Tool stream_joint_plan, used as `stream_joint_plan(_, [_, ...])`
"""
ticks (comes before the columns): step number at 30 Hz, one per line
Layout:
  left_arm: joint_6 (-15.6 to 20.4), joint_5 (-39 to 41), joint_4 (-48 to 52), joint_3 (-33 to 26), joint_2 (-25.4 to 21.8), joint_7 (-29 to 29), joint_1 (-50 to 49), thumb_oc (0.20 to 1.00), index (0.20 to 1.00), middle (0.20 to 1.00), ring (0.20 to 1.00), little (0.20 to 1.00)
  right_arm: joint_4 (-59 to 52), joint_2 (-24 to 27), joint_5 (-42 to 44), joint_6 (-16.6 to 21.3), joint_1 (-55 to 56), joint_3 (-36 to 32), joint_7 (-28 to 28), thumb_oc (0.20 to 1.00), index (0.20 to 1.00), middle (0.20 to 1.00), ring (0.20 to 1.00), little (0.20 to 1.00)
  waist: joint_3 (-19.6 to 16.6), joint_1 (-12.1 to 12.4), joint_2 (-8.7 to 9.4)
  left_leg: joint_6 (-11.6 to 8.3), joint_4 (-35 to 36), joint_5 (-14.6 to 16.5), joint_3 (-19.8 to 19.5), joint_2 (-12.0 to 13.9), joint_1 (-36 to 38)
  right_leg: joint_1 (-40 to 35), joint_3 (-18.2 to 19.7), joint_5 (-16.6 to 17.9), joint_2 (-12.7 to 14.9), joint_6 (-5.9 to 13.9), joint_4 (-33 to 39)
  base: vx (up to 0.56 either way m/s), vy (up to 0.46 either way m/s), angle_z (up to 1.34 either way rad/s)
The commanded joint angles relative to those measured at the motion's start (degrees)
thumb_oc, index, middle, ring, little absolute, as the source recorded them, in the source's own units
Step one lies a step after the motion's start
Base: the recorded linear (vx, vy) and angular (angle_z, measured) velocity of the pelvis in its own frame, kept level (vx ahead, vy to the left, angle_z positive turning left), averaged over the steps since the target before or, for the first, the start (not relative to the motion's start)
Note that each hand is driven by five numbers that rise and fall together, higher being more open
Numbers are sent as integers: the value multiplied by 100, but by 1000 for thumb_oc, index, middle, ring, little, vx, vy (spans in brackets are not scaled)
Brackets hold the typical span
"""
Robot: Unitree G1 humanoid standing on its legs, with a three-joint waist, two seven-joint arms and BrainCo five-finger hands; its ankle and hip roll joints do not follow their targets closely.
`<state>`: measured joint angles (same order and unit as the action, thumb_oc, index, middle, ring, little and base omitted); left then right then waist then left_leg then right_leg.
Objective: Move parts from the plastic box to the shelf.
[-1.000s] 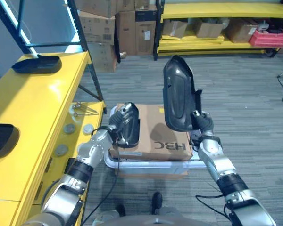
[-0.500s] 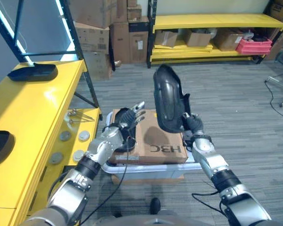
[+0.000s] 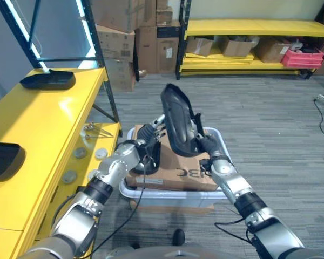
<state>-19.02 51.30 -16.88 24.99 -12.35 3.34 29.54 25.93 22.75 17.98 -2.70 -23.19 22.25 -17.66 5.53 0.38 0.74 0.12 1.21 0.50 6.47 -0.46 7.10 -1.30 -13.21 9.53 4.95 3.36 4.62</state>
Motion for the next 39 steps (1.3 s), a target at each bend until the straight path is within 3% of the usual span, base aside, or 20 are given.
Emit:
stream_joint_plan(1, [-15,-291,-324,238,284,-208,595,1000,1000,1000,1000,1000,7,11,-154,372,-743,-60,-2,200,200,200,200,200,-287,153,-102,-275,83,-132,-96,380,-207,-444,-1,-681,458,729,-387,0,0,0])
stream_joint_plan(6, [-253,-651,-366,583,374,-377,683,1000,1000,1000,1000,1000,83,-89,-271,208,-955,142,9,200,200,200,200,200,-278,187,-101,-261,80,-121,-107,367,-194,-460,-13,-679,465,739,-391,0,0,0])
stream_joint_plan(16, [-108,-575,-310,878,537,-445,736,1000,1000,1000,1000,1000,263,-262,-459,73,-1145,464,163,200,200,200,200,200,-301,222,-82,-255,86,-121,-134,358,-183,-469,-12,-683,468,737,-406,0,0,0])
stream_joint_plan(21, [-29,-940,-278,968,533,-425,722,1000,1000,1000,1000,1000,304,-316,-663,20,-1115,604,343,200,200,200,200,200,-300,219,-69,-256,91,-121,-123,361,-172,-477,-5,-701,458,733,-418,0,0,0])
stream_joint_plan(23, [48,-1208,-351,1026,488,-705,691,1000,1000,1000,1000,1000,324,-311,-656,25,-1079,662,444,200,200,200,200,200,-315,223,-60,-252,97,-122,-130,359,-166,-481,-4,-706,455,733,-421,0,0,0])
stream_joint_plan(24, [0,-1300,-345,1060,476,-808,680,774,774,774,774,774,341,-320,-595,32,-1069,681,449,200,200,200,200,200,-317,223,-61,-254,96,-121,-127,362,-167,-481,-5,-710,456,731,-421,0,0,0])
stream_joint_plan(25, [32,-1236,-371,1121,472,-867,669,200,200,200,200,200,360,-330,-553,44,-1061,696,451,200,200,200,200,200,-318,221,-60,-255,95,-120,-130,360,-168,-476,-3,-707,457,736,-428,0,0,0])
stream_joint_plan(32, [-98,-836,-292,1425,588,-657,670,200,200,200,200,200,419,-589,-445,49,-1007,867,368,200,200,200,200,200,-304,179,-79,-249,82,-114,-116,374,-153,-461,23,-723,466,739,-466,0,0,0])
stream_joint_plan(39, [68,-711,-349,1394,687,-645,689,200,200,200,200,200,480,-778,-248,51,-1070,907,238,200,200,200,200,200,-307,207,-90,-254,90,-113,-130,368,-137,-488,11,-724,470,734,-451,0,0,0])
